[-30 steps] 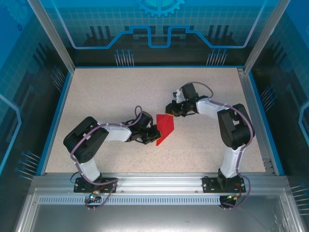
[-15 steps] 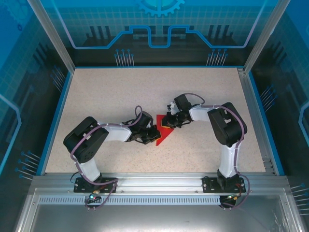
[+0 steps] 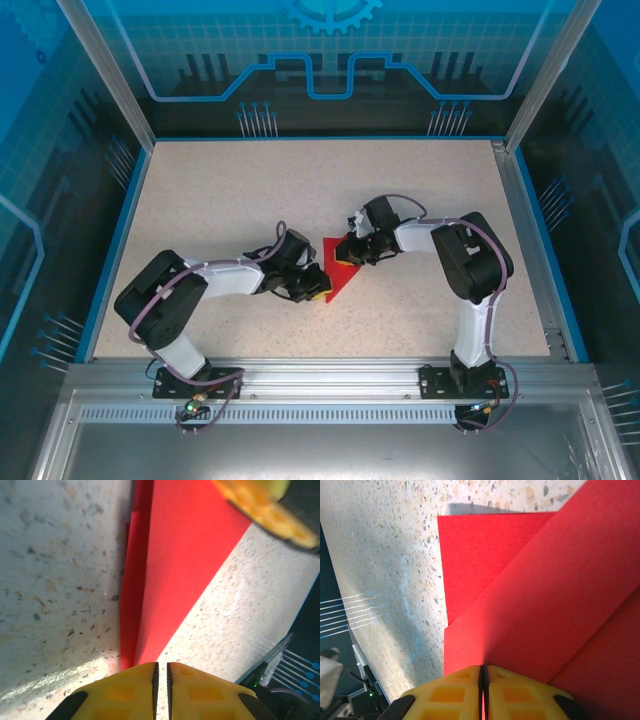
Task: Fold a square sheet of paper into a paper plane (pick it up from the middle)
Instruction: Fourth fold the wing at the center of the table.
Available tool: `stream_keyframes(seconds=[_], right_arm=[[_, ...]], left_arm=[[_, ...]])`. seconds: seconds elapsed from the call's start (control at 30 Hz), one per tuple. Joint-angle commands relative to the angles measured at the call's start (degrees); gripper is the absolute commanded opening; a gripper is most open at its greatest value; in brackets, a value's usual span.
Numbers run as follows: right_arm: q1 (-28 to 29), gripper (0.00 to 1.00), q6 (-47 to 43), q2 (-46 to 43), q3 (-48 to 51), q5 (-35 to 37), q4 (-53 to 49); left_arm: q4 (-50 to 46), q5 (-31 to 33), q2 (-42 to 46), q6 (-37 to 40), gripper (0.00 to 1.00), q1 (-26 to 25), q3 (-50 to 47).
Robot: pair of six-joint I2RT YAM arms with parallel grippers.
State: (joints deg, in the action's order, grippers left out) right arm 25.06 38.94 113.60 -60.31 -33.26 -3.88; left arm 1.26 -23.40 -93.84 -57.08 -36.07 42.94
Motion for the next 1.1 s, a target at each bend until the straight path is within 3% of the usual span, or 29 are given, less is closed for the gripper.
stream_keyframes(seconds=[0.0, 0.3, 0.57, 0.8, 1.07], right_arm=[[-0.8, 0.12, -1.2, 3.4, 3.0, 6.3, -4.1], [-0.8, 0.12, -0.3, 3.8, 2.9, 5.3, -3.2], [-0.7, 0.12, -0.1, 4.2, 3.2, 5.6, -3.2], [-0.8, 0.13, -0.3, 4.2, 3.2, 6.2, -4.1], [-0.8, 0.13, -0.3, 4.6, 2.7, 6.6, -4.6]], left_arm=[[-0.9, 0.3, 1.2, -1.9, 0.19, 1.8, 2.7], [3.4, -1.5, -7.8, -4.4, 0.21, 2.1, 9.3], [3.4, -4.4, -13.8, -5.3, 0.22, 1.5, 8.9], [-5.2, -6.4, -12.8, -0.5, 0.22, 0.1, 5.7], [-8.2, -10.4, -10.2, 5.1, 0.22, -0.9, 2.6]])
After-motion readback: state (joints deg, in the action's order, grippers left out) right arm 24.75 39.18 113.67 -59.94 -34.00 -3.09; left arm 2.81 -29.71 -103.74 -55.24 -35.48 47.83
